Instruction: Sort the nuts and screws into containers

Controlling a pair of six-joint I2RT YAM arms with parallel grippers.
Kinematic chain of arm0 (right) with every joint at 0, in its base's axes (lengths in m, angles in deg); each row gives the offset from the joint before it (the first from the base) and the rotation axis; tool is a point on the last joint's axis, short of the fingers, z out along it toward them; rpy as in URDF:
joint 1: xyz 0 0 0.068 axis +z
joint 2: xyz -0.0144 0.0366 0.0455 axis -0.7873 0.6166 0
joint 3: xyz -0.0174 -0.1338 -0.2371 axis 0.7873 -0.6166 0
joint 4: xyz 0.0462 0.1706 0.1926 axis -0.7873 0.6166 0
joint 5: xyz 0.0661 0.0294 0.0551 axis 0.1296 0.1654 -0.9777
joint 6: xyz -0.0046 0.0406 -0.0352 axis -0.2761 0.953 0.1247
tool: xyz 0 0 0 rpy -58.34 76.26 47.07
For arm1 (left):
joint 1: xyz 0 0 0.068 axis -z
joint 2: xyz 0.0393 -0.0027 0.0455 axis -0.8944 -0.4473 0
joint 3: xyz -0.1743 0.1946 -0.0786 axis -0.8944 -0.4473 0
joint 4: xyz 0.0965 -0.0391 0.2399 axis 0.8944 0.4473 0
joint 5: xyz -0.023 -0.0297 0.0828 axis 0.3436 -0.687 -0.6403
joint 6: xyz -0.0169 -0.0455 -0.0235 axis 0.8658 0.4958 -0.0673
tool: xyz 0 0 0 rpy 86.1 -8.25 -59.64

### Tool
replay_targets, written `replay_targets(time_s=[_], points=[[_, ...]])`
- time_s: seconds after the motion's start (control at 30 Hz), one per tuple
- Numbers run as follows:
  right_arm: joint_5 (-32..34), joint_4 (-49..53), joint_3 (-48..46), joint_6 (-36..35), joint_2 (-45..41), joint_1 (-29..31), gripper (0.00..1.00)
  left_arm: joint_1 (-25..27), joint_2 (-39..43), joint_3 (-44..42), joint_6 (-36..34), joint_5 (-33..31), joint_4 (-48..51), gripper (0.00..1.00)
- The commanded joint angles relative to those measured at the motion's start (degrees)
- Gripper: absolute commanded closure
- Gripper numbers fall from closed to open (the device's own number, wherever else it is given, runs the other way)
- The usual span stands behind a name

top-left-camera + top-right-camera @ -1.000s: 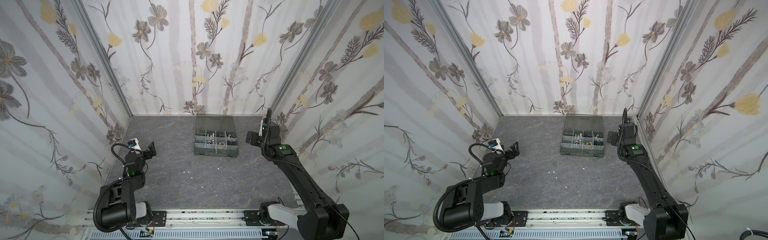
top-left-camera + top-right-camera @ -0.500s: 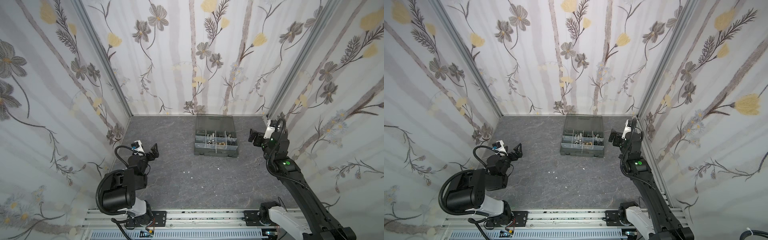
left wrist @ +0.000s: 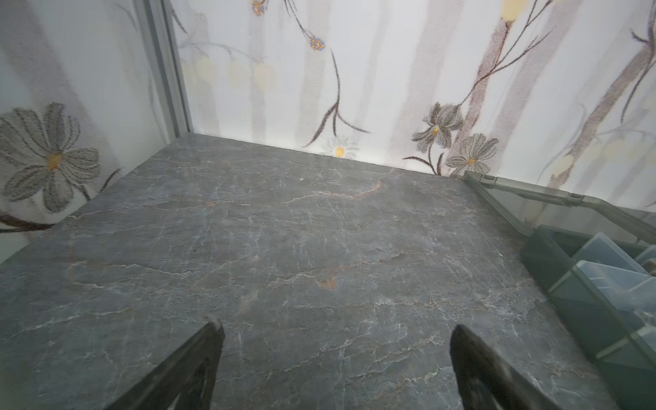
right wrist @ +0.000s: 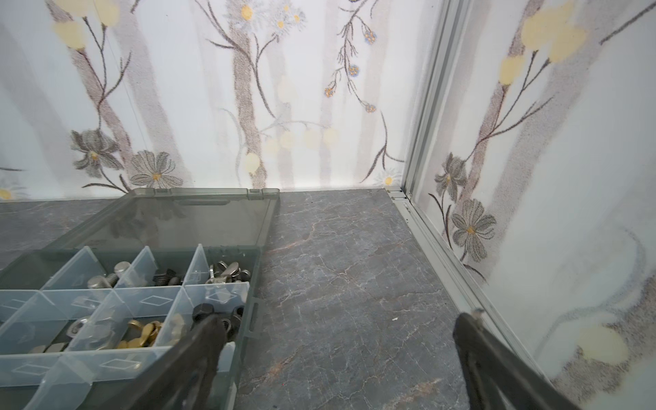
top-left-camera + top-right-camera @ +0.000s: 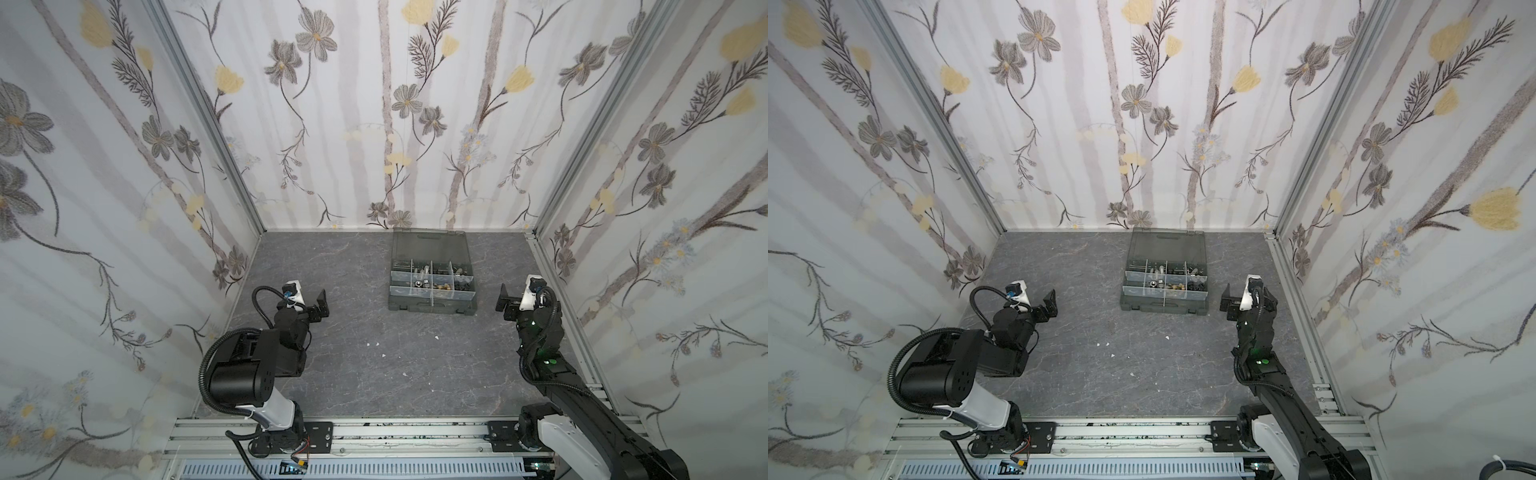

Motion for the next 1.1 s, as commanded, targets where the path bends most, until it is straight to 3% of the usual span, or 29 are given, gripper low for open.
replay_targets(time_s=[0.0, 0.27, 0.53, 0.7, 0.9, 1.07], points=[[1.64, -13.67, -3.56, -0.61, 3.85, -0.27, 0.00, 0.05, -0.08, -0.03, -0.65, -2.69, -3.71, 0.00], [-0.05, -36.86, -10.85, 1.70, 19.97, -0.98, 0.00, 0.05, -0.12, 0.02, -0.69, -2.85, -3.70, 0.00], [-3.02, -44.56, -8.15, -0.59, 30.71, -2.20, 0.00, 0.05, -0.14, 0.36, -1.01, -2.16, -2.85, 0.00], [-1.21, -51.03, -8.31, 0.52, 36.44, -2.91, 0.00, 0.06, -0.12, 0.43, -0.98, -2.22, -2.83, 0.00], [-1.84, -42.84, -4.88, 2.39, 35.83, -4.24, 0.00, 0.11, -0.09, 0.51, -1.00, -2.24, -2.83, 0.00], [-2.01, -43.09, -4.81, 2.45, 35.85, -4.31, 0.00, 0.05, -0.11, 0.48, -0.97, -2.24, -2.75, 0.00]])
